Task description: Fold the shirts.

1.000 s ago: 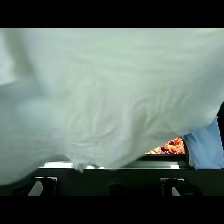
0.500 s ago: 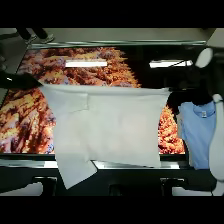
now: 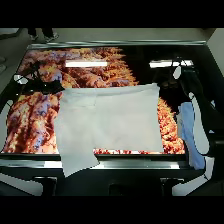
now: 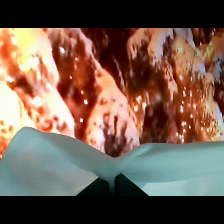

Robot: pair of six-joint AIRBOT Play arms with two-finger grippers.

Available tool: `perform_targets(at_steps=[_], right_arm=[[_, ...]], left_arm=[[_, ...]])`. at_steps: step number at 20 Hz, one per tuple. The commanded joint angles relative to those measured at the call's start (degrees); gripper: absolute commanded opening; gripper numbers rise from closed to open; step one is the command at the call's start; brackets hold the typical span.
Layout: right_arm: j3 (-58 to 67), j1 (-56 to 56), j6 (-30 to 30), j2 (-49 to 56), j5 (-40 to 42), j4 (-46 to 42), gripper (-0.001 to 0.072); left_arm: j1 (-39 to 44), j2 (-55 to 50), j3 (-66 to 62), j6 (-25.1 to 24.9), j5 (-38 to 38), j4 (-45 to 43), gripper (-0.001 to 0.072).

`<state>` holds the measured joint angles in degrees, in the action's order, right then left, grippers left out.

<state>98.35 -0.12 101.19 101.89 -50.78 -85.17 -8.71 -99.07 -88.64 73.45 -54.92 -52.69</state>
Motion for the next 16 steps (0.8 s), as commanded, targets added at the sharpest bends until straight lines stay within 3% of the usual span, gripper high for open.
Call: perform_targets(at_steps=[1, 3, 6, 11, 16], right_arm=[[-0.04, 0.02, 0.39, -1.49, -3.19, 0.02, 0.0053], [-0.07, 0.02, -5.51, -3.28, -16.28, -1.03, 0.0052], [-1.79, 0.04, -6.64, -3.08, -29.90, -0.94, 0.0053], [-7.72, 0.02, -8.92, -3.08, -35.01, 0.17, 0.0053], [-12.04, 0.04, -9.29, -2.80, -35.58, 2.69, 0.0053]], left_arm=[[-0.44, -0.37, -3.06, -0.04, -4.61, 0.44, 0.0032], [-1.33, 1.09, -4.02, 0.02, -15.89, -2.56, 0.0032], [-1.11, 1.42, -2.58, 4.48, -28.63, -8.50, 0.0032], [-0.96, 1.44, 4.42, 5.88, -38.38, -11.69, 0.0032], [-0.85, 1.22, 7.06, 6.73, -38.40, -12.50, 0.0031]])
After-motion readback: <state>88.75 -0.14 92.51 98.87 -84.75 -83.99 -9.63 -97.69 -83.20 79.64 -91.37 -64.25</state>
